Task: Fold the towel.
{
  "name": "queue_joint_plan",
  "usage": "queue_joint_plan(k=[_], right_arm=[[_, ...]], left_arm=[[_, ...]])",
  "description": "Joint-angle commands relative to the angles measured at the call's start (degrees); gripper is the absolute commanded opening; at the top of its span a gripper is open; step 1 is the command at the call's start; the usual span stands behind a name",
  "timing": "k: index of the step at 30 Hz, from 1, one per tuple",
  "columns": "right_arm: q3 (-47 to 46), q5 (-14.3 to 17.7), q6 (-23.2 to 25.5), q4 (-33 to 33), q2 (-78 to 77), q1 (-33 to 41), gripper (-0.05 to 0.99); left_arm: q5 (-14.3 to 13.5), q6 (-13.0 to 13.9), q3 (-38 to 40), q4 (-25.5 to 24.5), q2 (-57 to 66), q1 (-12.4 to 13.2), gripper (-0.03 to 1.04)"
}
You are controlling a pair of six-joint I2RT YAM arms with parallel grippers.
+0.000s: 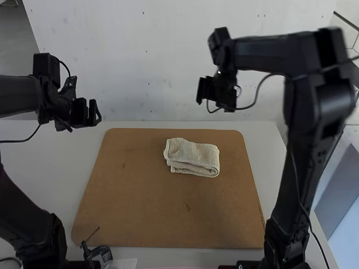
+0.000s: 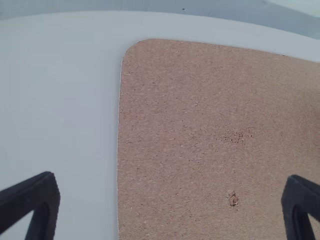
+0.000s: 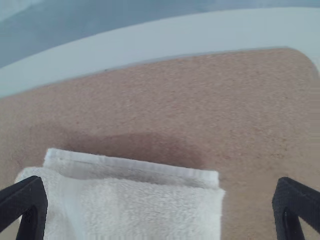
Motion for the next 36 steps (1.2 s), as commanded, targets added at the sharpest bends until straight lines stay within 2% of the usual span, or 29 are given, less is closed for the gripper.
queue_joint_plan(k=[1, 8, 12, 17, 22, 26, 33, 36], right_arm=[[-8.8, -0.1, -3.8, 3.9, -10.9, -4.5, 0.97], [-23.7, -0.4, -8.2, 9.4, -30.6, -9.5, 0.97], [-30.6, -2.4, -9.3, 11.9, -40.6, -11.9, 0.97], [-38.5, -2.8, -9.9, 14.4, -52.9, -13.8, 0.97], [-46.1, -3.1, -10.8, 16.9, -66.4, -15.0, 0.97], [-51.7, -1.7, -11.1, 17.8, -79.5, -16.1, 0.97], [-55.4, -0.3, -14.3, 16.8, -86.8, -19.1, 0.97], [-56.9, 0.4, -14.6, 16.8, -86.5, -20.2, 0.97]], left_arm=[[2.2, 0.1, -1.8, 0.4, -3.4, 0.8, 1.01], [4.3, -0.3, -6.2, 1.0, -13.0, 0.1, 1.00], [4.7, -1.2, -6.6, 0.6, -15.4, -0.8, 1.00], [5.0, -1.7, -8.4, 0.5, -18.5, -0.6, 1.00], [6.4, -1.7, -10.2, 0.4, -21.7, 0.3, 1.00], [8.0, -1.7, -12.6, 0.4, -25.1, 1.2, 1.00], [9.5, -1.7, -15.7, 1.2, -31.1, 2.3, 1.00], [9.2, -1.6, -18.3, 3.8, -34.1, 2.4, 1.00]])
